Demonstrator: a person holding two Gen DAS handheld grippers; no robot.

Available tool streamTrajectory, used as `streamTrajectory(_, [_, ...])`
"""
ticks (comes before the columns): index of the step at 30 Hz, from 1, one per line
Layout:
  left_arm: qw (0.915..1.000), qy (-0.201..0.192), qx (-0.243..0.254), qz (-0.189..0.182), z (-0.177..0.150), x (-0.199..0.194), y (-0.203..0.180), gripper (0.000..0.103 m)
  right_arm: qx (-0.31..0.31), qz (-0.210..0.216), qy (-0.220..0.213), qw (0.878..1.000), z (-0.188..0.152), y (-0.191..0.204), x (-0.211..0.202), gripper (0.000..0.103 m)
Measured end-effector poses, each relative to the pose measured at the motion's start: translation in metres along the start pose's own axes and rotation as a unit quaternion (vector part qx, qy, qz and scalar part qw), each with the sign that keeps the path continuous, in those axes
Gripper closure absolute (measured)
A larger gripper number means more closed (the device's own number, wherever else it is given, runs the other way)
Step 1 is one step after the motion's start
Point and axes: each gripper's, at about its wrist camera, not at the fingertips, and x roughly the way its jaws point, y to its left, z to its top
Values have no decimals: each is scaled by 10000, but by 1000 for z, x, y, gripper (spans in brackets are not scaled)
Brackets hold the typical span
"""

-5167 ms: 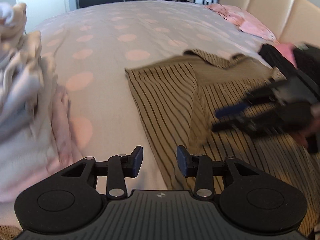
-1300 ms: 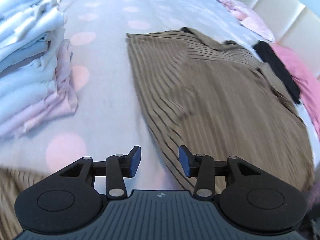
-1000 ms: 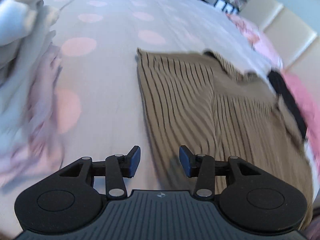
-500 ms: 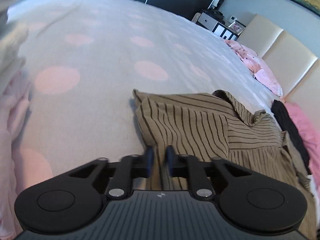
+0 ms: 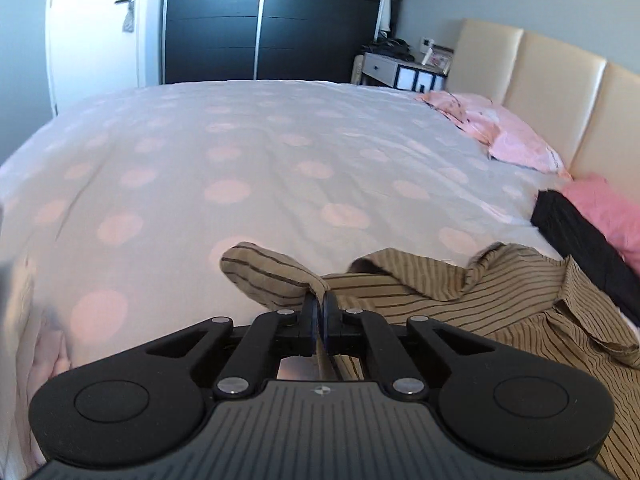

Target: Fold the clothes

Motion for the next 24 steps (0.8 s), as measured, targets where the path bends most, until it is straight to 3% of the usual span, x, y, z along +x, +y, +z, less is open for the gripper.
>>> streamTrajectory(6, [9920, 311, 1201, 236, 13, 30, -89, 102, 411, 235, -161, 9987, -9, -30, -14, 101])
streamTrajectory(9, [9860, 524, 1571, 200, 9, 52, -126, 102, 761, 362, -88, 9964, -17, -50, -12, 101])
streamTrajectory(15, [9657, 982, 2404, 66, -15, 96, -191, 102, 1355, 532, 197, 9892, -36, -84, 2, 101])
streamTrajectory(18, [9570, 1167, 2655, 8, -25, 112, -210, 102, 1496, 550, 322, 9867, -41, -93, 8, 101])
streamTrajectory(22, [9575, 1350, 2549, -69, -28, 123, -213, 99, 1563, 473, 418, 9857, -44, -100, 13, 101])
streamTrajectory(24, [9600, 1323, 2466, -96, -26, 117, -211, 87, 1519, 419, 442, 9865, -43, -102, 13, 101])
